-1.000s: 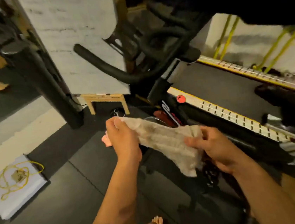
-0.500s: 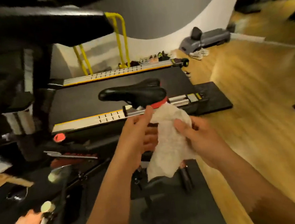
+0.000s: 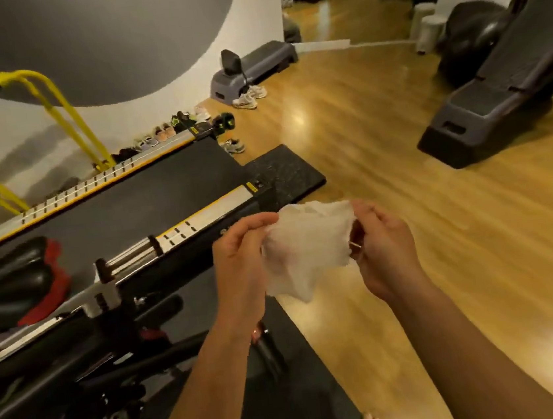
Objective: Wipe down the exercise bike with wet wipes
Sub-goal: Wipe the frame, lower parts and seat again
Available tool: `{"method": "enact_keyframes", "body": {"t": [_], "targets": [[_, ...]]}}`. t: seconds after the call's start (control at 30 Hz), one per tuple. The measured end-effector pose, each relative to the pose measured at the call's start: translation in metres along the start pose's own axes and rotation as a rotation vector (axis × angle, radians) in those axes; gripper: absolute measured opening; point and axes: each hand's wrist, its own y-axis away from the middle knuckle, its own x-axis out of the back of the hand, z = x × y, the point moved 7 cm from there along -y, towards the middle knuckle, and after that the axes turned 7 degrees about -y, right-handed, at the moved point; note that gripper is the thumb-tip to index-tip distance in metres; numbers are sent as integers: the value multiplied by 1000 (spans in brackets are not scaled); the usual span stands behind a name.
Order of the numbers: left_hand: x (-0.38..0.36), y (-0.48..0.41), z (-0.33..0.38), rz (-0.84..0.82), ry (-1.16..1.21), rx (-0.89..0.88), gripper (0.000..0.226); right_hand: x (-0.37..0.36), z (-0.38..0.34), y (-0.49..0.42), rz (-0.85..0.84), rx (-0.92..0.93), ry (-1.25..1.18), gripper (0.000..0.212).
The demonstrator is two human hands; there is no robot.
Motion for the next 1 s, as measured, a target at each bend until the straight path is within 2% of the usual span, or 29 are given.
{"method": "enact_keyframes", "body": {"t": [0.1,0.13,0.2,0.27,0.4,0.47,0.53,0.6,0.7,0.8,0.87,0.93,1.0], "targets": [[-50,-17,7,-69,-55,-31,9,10,-9,-32,-111,-203,-112,38],[-67,-24,9,-117,-89,-58,13,13,-12,-44,-153,-213,-79,43],[-96,-42,9,-220,-120,-64,27,22,-27,-69,-171,-92,156,54],[-118,-64,6,-276,-121,-23,30,25,-48,-93,-203,57,297,58],[-149,-123,-2,-315,-128,-26,25,12,-83,-142,-350,206,427,34],[-162,-159,-6,-322,-160,-30,22,3,-95,-174,-375,254,591,32],[-170,-198,-10,-290,-180,-32,16,-13,-100,-212,-387,271,774,40],[-174,-239,-11,-231,-166,-25,10,-34,-104,-252,-377,257,841,42],[-163,-296,-10,-129,-134,20,6,-78,-109,-306,-459,260,854,27],[-133,-351,-8,13,-116,24,7,-134,-107,-358,-565,229,777,12],[-106,-386,-7,110,-191,-1,10,-177,-99,-389,-630,185,744,6],[-79,-418,-9,178,-271,-4,15,-227,-87,-412,-727,115,682,8],[-53,-447,-15,270,-219,26,22,-279,-70,-431,-851,43,628,12]]}}
